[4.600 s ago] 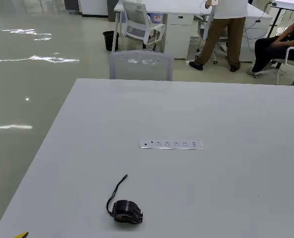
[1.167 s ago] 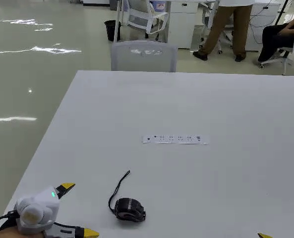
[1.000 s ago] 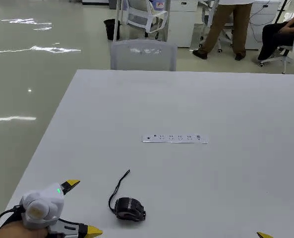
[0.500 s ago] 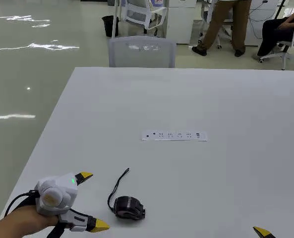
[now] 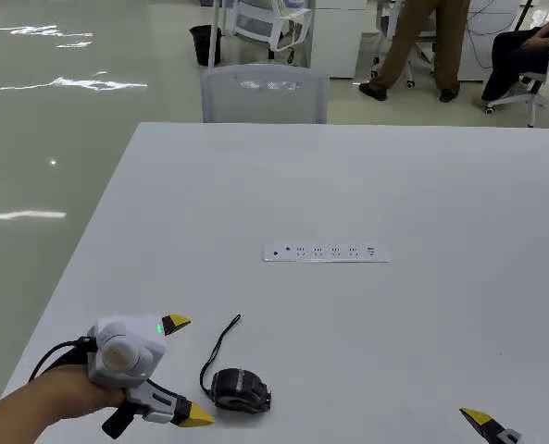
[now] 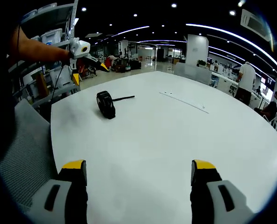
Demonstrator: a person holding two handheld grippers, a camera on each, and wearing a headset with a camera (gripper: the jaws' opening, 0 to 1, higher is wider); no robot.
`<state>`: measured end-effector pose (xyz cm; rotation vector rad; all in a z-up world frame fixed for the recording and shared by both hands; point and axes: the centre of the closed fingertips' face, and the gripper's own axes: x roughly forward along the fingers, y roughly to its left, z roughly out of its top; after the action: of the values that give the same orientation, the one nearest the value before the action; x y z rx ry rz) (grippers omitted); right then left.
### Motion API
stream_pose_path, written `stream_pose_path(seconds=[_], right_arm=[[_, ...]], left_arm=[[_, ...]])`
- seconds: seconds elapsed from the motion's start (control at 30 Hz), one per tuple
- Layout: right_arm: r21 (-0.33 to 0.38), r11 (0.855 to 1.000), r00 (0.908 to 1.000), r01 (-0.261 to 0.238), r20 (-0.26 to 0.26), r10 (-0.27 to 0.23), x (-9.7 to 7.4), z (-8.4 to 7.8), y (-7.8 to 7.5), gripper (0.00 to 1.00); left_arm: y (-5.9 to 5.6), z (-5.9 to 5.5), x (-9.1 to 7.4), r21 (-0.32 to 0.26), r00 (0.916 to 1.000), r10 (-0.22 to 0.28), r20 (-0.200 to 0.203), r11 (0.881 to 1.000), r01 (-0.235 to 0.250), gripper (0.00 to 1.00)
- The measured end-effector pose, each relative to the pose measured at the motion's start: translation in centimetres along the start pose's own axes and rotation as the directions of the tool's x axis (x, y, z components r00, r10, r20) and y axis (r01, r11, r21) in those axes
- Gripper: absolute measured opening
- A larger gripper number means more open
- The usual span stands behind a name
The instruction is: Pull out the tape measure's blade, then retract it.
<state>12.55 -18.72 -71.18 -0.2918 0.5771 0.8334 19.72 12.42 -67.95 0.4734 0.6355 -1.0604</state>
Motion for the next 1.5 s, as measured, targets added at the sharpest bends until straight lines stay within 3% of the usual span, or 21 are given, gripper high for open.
stream_pose_path(seconds=[0.17, 0.43, 0.6, 0.8, 1.03, 1.23, 1.43, 1.5], right_arm=[[-0.055, 0.998, 0.9996, -0.028, -0.003, 0.028, 1.4, 1.1, 0.2, 0.96], [-0.081, 0.992, 0.9954, -0.095, 0.003, 0.096, 4.0, 2.7, 0.9, 0.97], [-0.102, 0.987, 0.9919, -0.127, -0.001, 0.127, 5.6, 3.6, 1.3, 0.97], [-0.127, 0.978, 0.9862, -0.166, -0.012, 0.165, 7.0, 4.5, 1.8, 0.96], [-0.168, 0.964, 0.9781, -0.208, -0.022, 0.207, 8.7, 5.7, 2.7, 0.95], [-0.203, 0.949, 0.9704, -0.240, -0.025, 0.240, 10.2, 7.0, 3.2, 0.94], [-0.231, 0.936, 0.9632, -0.267, -0.029, 0.267, 11.7, 8.2, 3.7, 0.92], [-0.239, 0.930, 0.9592, -0.279, -0.028, 0.281, 12.2, 8.6, 4.0, 0.91]], left_arm=[[0.0, 0.9, 0.6, 0.002, 0.9996, -0.025, 0.012, 1.000, 0.025, 0.99], [-0.6, 1.1, 1.7, 0.090, 0.9956, -0.071, -0.061, 0.993, 0.077, 0.97], [-0.7, 0.6, 2.5, 0.147, 0.9877, -0.101, -0.119, 0.982, 0.118, 0.93], [-0.6, 0.8, 3.4, 0.196, 0.9838, -0.106, -0.145, 0.971, 0.133, 0.85], [-0.7, 0.5, 4.8, 0.235, 0.9734, -0.121, -0.195, 0.958, 0.166, 0.84], [-0.7, -0.1, 5.8, 0.275, 0.9576, -0.130, -0.257, 0.940, 0.202, 0.81], [-0.4, -0.5, 6.7, 0.287, 0.9473, -0.138, -0.289, 0.932, 0.223, 0.77], [-0.2, -0.7, 7.1, 0.307, 0.9439, -0.135, -0.301, 0.924, 0.230, 0.74]])
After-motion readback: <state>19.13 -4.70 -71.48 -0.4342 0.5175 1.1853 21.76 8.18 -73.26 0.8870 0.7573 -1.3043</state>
